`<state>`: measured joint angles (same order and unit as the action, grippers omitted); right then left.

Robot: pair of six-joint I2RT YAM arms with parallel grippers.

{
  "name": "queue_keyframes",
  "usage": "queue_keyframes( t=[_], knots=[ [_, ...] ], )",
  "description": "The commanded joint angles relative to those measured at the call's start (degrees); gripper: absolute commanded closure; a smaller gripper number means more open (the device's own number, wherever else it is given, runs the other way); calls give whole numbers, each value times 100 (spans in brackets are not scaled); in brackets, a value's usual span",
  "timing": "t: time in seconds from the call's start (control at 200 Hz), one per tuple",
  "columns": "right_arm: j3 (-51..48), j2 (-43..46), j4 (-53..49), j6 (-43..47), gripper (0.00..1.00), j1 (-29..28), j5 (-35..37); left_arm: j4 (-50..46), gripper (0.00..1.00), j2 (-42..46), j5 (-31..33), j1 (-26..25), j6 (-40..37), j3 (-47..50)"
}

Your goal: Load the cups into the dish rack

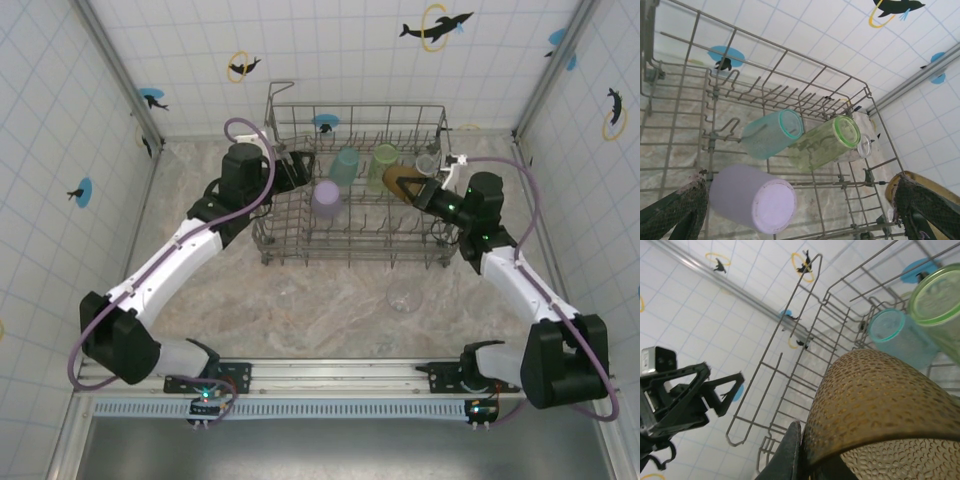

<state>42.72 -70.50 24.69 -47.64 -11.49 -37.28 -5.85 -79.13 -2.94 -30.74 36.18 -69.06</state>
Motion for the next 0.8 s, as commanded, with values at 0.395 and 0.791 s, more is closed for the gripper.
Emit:
queue_keyframes(
  t=[0.395, 0.791],
  knots=[
    [-141, -573, 1422, 3, 100, -316, -761, 725, 3, -781, -1058, 24, 1180, -205],
    [-193, -683, 1878, -28, 100, -389, -938, 1346, 3, -1133, -1792, 24, 2036, -118]
  ],
)
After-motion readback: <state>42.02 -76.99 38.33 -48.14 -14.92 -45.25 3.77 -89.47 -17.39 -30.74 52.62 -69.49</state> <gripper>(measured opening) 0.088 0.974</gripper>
